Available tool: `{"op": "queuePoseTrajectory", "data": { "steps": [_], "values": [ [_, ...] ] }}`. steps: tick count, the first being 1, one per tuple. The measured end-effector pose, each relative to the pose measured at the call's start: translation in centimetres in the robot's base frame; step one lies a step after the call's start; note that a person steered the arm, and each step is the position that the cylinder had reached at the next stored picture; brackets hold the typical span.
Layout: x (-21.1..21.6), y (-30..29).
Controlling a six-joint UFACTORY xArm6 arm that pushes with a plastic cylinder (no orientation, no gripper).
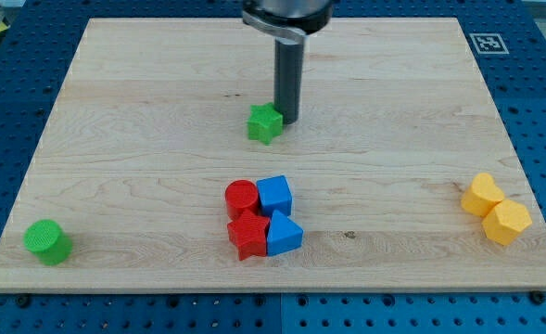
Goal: Move the green star towards left
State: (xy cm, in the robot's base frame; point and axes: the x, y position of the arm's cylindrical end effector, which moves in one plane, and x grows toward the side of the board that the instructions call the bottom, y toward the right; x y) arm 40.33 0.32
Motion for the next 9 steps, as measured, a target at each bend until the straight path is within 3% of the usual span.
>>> {"op": "queuePoseTrajectory", "data": {
  "steps": [5, 7, 9],
  "values": [
    [0.0, -5.2],
    [0.5, -1.8],
    [2.4, -5.2]
  ]
}}
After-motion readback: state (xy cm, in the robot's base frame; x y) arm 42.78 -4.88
